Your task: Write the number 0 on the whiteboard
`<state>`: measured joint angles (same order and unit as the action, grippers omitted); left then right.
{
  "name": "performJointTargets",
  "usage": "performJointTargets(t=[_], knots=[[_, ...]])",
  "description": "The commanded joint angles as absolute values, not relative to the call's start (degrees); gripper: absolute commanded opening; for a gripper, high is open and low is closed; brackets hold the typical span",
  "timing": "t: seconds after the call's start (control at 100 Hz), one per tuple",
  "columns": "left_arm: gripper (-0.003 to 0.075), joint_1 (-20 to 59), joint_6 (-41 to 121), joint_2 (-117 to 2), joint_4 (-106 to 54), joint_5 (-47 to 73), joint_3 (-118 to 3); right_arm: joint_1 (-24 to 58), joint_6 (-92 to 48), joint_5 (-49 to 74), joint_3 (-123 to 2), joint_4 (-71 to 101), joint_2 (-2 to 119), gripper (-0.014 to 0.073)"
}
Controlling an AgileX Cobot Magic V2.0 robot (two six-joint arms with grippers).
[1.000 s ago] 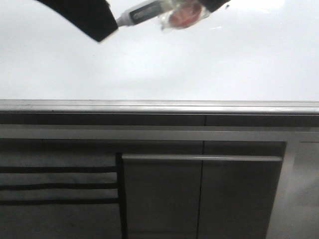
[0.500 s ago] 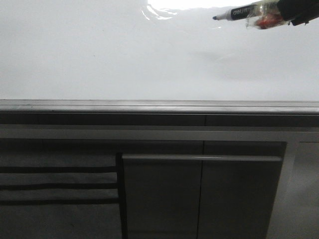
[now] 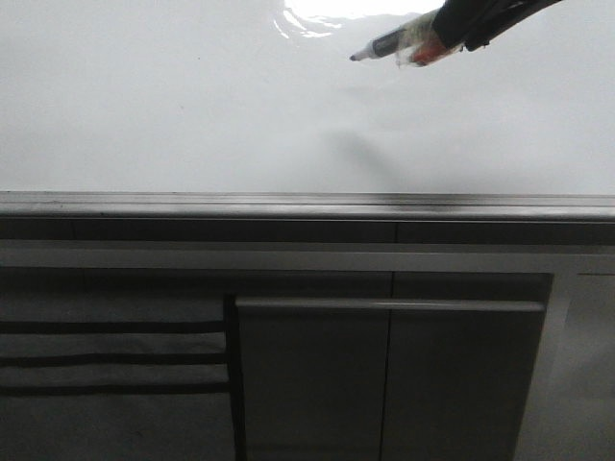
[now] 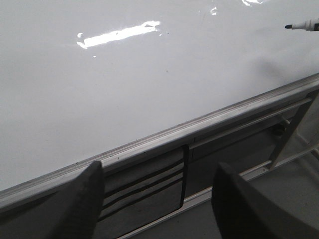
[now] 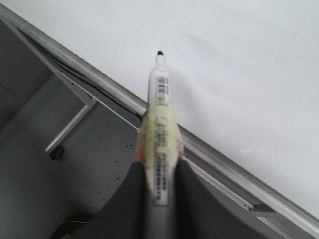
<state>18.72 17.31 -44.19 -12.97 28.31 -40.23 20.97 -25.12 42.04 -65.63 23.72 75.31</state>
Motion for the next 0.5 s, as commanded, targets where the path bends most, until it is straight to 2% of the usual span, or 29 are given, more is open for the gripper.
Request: performJointTargets(t=[0.0, 0.33, 0.49], knots=[[0.0428, 18.4, 16.7, -44.7, -14.1, 24.1, -41.7, 21.1, -23.2, 39.4, -68.2, 22.5, 74.9, -0.0047], [0.0428, 18.4, 16.7, -46.4, -14.1, 24.0, -41.7, 20.5, -22.0, 45.7, -78.9, 22.5, 85.3, -0.0047], [0.0428, 18.4, 16.7, -46.4, -14.1, 24.0, -41.7, 20.5, -22.0, 55.4, -82.7, 21.0, 92.7, -0.0047]])
